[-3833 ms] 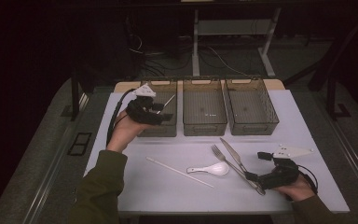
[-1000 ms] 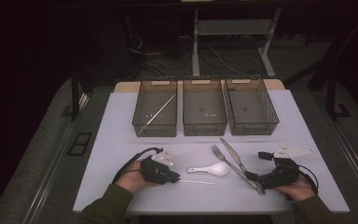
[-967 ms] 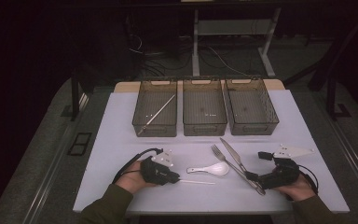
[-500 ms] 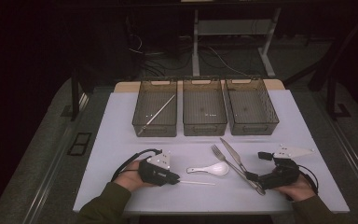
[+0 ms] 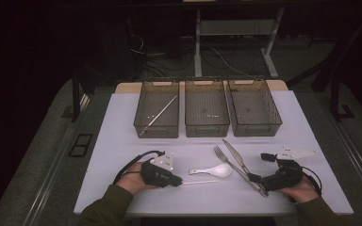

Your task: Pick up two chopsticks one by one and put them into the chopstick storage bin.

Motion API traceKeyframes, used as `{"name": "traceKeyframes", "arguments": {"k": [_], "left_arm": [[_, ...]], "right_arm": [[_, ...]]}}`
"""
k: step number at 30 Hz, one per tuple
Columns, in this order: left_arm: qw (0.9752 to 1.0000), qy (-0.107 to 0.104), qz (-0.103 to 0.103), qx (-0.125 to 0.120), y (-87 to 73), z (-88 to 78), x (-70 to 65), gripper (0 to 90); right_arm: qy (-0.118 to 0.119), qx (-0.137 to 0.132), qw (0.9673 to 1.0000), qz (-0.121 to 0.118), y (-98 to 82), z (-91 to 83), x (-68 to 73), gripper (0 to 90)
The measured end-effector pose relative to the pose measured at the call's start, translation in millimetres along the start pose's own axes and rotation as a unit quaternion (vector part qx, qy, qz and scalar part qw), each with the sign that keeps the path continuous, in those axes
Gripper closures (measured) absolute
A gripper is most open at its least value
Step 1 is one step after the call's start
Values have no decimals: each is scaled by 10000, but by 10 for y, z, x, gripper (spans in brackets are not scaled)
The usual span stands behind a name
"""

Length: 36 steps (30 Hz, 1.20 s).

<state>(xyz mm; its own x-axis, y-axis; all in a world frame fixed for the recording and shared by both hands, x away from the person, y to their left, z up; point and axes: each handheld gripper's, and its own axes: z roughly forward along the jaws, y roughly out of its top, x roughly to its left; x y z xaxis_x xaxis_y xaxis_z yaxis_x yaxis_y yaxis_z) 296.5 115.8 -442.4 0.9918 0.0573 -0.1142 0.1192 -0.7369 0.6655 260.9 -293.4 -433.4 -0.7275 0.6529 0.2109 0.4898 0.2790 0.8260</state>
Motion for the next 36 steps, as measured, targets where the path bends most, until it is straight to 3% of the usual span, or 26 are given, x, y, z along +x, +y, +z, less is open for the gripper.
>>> {"name": "traceKeyframes", "arguments": {"k": [8, 16, 23, 27, 36], "left_arm": [[9992, -4, -188, -361, 50, -102, -26, 844], [9981, 280, -375, -405, 99, -179, -46, 844], [9957, 496, -537, -571, 134, -261, -61, 844], [9939, 589, -598, -712, 142, -306, -57, 844], [9870, 962, -745, -1055, 143, -470, -33, 844]], "right_arm": [[0, -24, 10000, 1, 2, -11, -3, 8], [-17, -29, 10000, -19, 2, -11, 4, 8], [-13, -26, 10000, -36, 2, -9, 8, 8], [-13, -27, 10000, -28, 2, -7, 8, 8], [-9, -22, 10000, -33, 2, -2, 5, 7]]}}
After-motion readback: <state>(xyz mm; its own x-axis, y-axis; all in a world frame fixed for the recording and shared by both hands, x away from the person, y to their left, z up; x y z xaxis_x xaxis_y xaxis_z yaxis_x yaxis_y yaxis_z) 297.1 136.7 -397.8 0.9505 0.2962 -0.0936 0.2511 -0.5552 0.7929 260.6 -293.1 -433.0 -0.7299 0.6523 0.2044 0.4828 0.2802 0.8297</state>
